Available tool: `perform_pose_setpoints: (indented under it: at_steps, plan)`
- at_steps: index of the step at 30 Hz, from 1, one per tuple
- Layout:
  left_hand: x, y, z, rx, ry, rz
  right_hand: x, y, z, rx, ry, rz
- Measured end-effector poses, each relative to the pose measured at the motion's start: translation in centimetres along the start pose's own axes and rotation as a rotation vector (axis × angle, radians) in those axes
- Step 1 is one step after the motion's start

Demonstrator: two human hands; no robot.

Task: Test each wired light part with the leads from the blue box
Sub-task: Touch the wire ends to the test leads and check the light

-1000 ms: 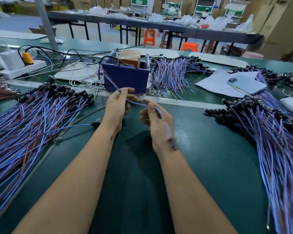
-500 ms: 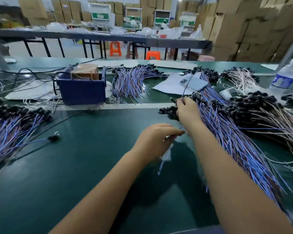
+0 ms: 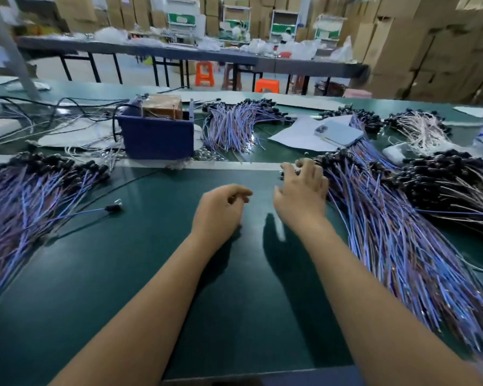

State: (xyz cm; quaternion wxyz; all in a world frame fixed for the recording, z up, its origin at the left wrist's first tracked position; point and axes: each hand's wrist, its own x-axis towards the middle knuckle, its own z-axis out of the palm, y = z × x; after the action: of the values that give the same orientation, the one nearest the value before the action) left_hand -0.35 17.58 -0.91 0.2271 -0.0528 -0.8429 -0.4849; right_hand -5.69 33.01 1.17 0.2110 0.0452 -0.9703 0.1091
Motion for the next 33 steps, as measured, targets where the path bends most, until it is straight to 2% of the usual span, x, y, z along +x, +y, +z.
perform_pose_setpoints:
  at_steps: [5,8,10,12,16,19,22,24,27,33]
  plan:
    - [-0.1,-4.5,-7.4,0.231,0.448,-0.048,-1.2,-11.7,3.9,0.159,-0.184,-0.295]
    - [-0.7,-5.6,-10.1,0.114,0.674,-0.252,-2.0,-18.4,5.7,0.326,-0.378,-0.533]
    - [-1.0,-5.6,-10.7,0.001,0.752,-0.35,-2.4,-21.5,6.4,0.352,-0.454,-0.655]
    - [-1.1,-5.5,-10.6,-0.032,0.749,-0.375,-2.5,-22.8,6.9,0.32,-0.432,-0.715]
    - [-0.7,-5.5,-10.0,-0.035,0.686,-0.358,-2.3,-21.5,7.1,0.459,-0.267,-0.648]
    - [-0.2,-5.9,-9.7,0.007,0.586,-0.376,-1.8,-19.5,6.6,0.55,-0.162,-0.449]
    - [0.4,-6.5,-9.7,-0.013,0.468,-0.499,-0.9,-16.8,6.2,0.617,-0.058,-0.241]
    - [1.2,-7.0,-9.8,-0.07,0.443,-0.563,-0.7,-15.1,6.0,0.756,-0.014,-0.11]
    - [2.7,-7.2,-9.8,-0.236,0.463,-0.574,-0.9,-13.8,5.3,1.002,-0.126,-0.038]
    - [2.9,-7.4,-10.3,-0.464,0.605,-0.452,-1.9,-14.4,4.1,1.078,-0.492,-0.235]
